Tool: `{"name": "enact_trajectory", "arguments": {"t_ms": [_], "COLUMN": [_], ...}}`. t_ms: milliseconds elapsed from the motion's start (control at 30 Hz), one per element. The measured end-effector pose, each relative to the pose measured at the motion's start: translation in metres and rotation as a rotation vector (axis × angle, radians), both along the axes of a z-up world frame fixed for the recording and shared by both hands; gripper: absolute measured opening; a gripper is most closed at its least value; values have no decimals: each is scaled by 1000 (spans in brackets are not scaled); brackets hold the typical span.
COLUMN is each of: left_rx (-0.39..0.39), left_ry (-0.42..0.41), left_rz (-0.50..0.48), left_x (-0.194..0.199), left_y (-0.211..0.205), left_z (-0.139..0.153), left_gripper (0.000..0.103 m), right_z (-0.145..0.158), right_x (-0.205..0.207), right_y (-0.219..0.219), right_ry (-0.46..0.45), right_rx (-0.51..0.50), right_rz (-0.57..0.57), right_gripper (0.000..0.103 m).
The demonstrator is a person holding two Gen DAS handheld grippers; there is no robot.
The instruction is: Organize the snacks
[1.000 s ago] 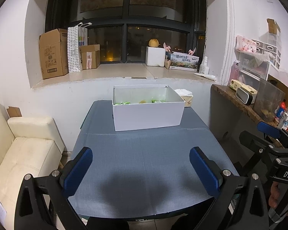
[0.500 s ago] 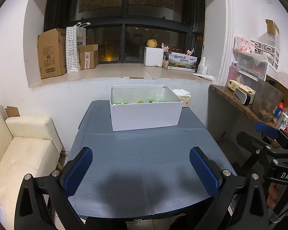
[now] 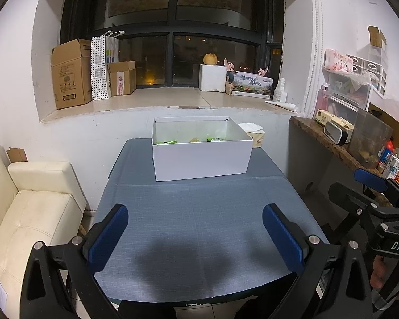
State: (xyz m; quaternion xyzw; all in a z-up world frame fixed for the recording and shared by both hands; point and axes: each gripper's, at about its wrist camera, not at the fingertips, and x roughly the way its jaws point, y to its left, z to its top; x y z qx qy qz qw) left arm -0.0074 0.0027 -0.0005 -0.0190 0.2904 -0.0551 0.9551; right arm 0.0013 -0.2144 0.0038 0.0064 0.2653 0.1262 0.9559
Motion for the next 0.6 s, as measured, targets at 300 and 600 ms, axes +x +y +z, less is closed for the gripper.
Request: {"name": "enact_trajectory", "arguments": {"t_ms": [300, 600], "left_rx": [2, 2], "left_ry": [-1, -1], "left_rz": [2, 1], "left_x": [-1, -1], "left_y": [-1, -1], "left_z": [1, 1], "left_gripper": [103, 103], "right_z": [0, 0], "right_x": [0, 1], "right_y": [1, 3], "right_ry": [-1, -3], "right_rx": [-2, -3], "right_rz": [3, 7], "right_gripper": [103, 103]}}
